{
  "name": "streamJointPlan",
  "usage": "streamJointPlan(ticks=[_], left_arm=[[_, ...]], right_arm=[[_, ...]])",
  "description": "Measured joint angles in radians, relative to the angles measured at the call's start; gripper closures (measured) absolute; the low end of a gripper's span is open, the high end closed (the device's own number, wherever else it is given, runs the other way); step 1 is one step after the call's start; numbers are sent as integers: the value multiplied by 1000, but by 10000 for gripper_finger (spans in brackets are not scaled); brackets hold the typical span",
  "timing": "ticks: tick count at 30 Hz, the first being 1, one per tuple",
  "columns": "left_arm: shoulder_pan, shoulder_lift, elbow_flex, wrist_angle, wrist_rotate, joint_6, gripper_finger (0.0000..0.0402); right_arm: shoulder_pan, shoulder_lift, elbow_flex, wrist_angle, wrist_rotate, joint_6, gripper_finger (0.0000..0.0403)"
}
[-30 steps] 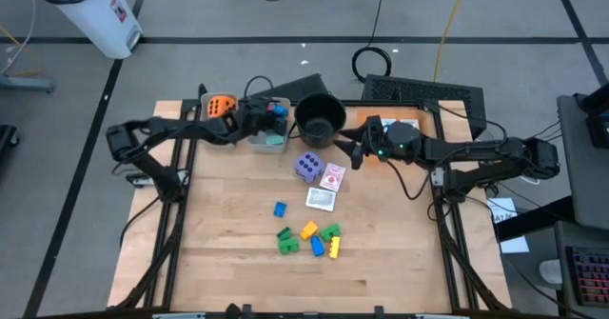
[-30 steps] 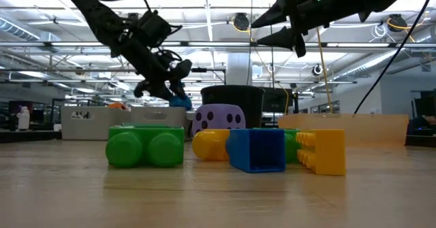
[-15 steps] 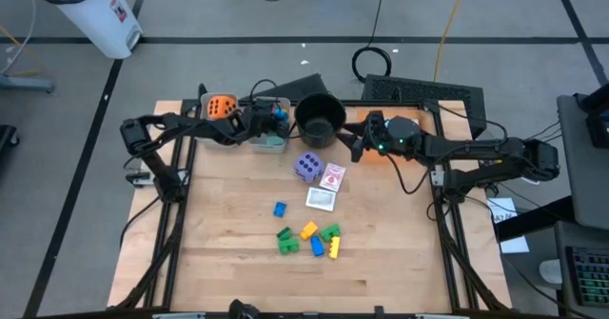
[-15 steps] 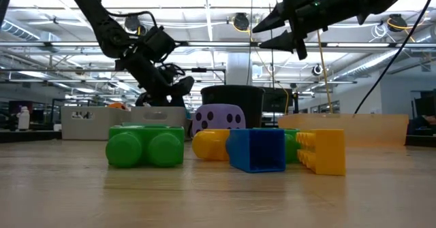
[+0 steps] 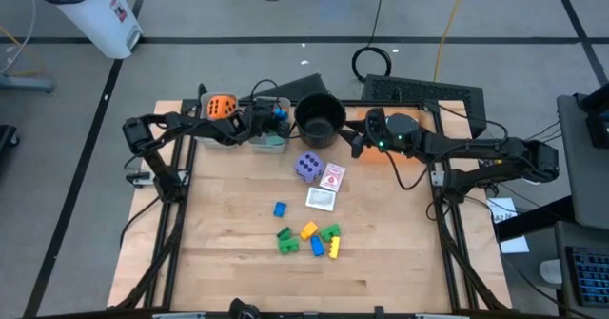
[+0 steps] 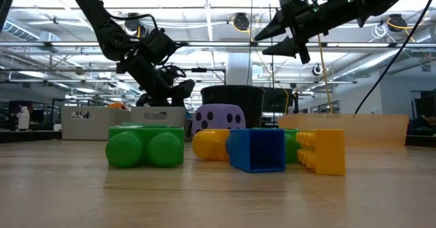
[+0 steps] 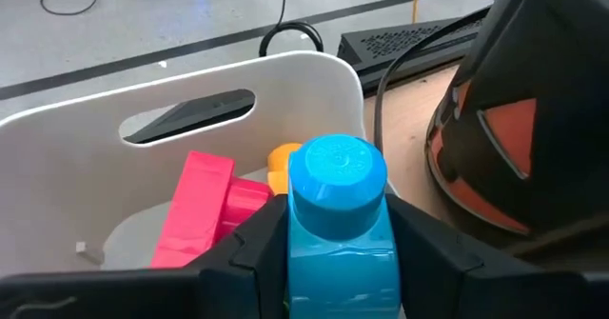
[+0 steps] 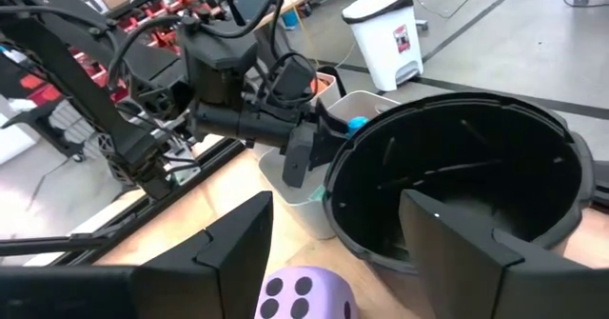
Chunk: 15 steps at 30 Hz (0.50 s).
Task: Pick & Place Toys
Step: Put the blue game piece into the right gray bin
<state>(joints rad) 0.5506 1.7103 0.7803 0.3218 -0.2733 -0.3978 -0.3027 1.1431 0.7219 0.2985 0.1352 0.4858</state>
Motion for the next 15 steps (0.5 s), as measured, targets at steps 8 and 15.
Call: streamJointPlan(ticks=[8,15], left_arm=[[0,0,0,-2,0,-1,199],[1,-20,-2,-9,25,-2,170]], right_arm=[[0,0,0,2,-4,-11,177],[0,0,0,2,-5,-8,177]])
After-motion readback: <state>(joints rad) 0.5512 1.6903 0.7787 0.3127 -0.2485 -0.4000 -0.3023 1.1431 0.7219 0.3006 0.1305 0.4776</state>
